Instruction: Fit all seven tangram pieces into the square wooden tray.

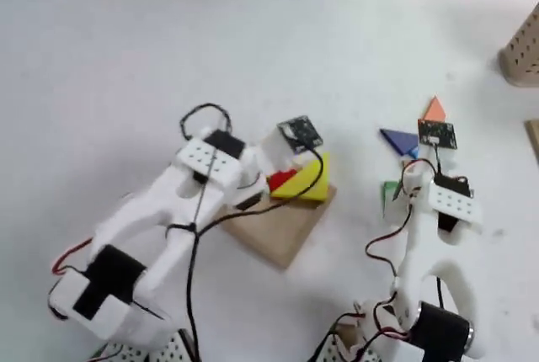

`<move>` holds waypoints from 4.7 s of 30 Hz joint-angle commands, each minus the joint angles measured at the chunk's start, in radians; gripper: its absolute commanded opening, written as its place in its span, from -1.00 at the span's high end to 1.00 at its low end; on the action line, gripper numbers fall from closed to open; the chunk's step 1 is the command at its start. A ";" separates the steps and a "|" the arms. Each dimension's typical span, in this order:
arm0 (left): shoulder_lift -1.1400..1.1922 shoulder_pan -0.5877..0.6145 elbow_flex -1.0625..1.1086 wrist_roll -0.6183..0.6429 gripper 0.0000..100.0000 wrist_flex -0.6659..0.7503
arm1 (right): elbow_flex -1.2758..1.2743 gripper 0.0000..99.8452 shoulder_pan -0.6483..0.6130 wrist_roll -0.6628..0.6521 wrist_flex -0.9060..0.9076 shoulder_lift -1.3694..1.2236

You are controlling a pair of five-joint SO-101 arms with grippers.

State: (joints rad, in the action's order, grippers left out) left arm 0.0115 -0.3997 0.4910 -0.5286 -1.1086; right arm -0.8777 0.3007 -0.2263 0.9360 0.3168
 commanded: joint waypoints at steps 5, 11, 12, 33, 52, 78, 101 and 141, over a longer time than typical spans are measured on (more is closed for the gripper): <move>-0.222 0.220 0.255 0.072 0.83 0.221 | 0.265 0.84 -0.073 0.163 0.088 -0.038; -0.286 0.335 0.319 0.147 0.83 0.307 | 0.448 0.63 -0.252 0.311 0.171 -0.274; -0.278 0.341 0.313 0.149 0.83 0.311 | 0.485 0.63 -0.285 0.305 0.186 -0.320; -0.157 0.346 0.235 0.143 0.83 0.308 | 0.723 0.44 -0.535 -0.074 0.199 -0.591; -0.157 0.341 0.241 0.101 0.83 0.313 | 0.715 0.45 -0.645 -0.120 0.303 -0.584; -0.153 0.340 0.241 0.100 0.83 0.315 | 0.358 0.45 -0.840 -0.118 0.203 -0.354; -0.151 0.331 0.242 0.097 0.83 0.316 | 0.265 0.68 -1.099 -0.334 0.242 -0.343; -0.159 0.389 0.244 0.100 0.83 0.308 | 0.555 0.57 -1.106 0.044 0.183 -0.343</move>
State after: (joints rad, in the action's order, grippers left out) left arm -0.1358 -0.0069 0.7702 -0.4258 -0.8017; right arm -0.4465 -0.8025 -0.2125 1.1262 -0.0545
